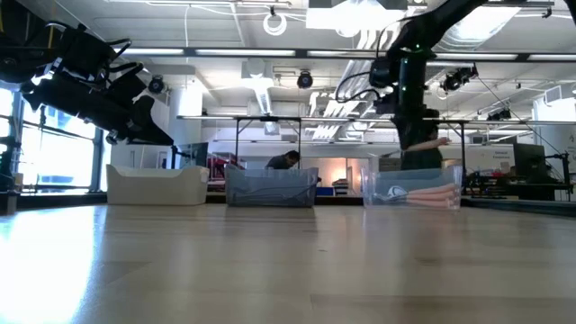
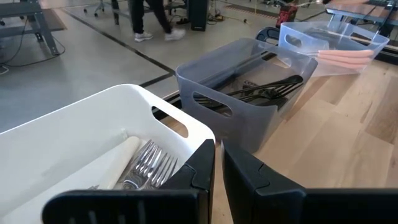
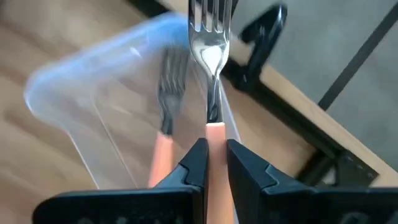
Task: Sort silverware by color (type)
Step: Return to Home Position
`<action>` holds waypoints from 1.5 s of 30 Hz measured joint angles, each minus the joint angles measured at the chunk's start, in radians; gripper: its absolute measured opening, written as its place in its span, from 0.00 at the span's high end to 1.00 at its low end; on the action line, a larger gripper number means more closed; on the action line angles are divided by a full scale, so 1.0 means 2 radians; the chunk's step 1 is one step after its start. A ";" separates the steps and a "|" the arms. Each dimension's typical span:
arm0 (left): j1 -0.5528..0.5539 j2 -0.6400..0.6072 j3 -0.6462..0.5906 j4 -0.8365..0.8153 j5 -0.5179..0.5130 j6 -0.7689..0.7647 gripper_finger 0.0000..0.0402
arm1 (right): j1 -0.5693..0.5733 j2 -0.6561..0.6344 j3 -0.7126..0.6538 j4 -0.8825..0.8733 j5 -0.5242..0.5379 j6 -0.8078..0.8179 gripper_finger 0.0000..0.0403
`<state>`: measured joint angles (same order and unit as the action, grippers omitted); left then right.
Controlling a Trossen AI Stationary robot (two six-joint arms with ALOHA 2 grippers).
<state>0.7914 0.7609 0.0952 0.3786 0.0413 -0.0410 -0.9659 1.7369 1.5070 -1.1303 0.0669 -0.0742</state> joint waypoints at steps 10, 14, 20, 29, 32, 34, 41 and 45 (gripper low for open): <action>0.000 0.000 0.000 0.000 0.000 0.000 0.95 | 0.062 0.000 -0.055 0.023 0.057 0.122 0.92; 0.000 0.000 0.000 -0.001 0.000 0.001 0.95 | 0.078 -0.005 -0.102 0.028 0.069 0.153 0.92; 0.000 0.000 0.000 0.000 0.000 0.006 0.95 | 0.073 -0.031 -0.161 0.125 0.066 0.173 0.92; 0.000 0.000 0.000 0.000 0.000 -0.004 0.95 | 0.063 -0.035 -0.164 0.175 0.067 0.161 0.92; 0.000 0.000 0.000 0.000 0.000 -0.004 0.95 | 0.063 -0.035 -0.164 0.174 0.067 0.155 0.92; 0.000 0.000 0.000 0.000 0.000 -0.004 0.95 | 0.063 -0.035 -0.164 0.176 0.069 0.155 0.91; 0.000 0.000 0.000 0.000 0.000 -0.004 0.95 | 0.072 -0.035 -0.157 0.155 0.067 0.137 0.77; 0.000 0.000 0.000 0.000 0.000 -0.004 0.95 | 0.074 -0.035 -0.128 0.114 0.068 0.114 0.68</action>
<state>0.7914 0.7609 0.0952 0.3786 0.0413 -0.0486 -0.8187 1.6668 1.2510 -0.9028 0.2021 0.1539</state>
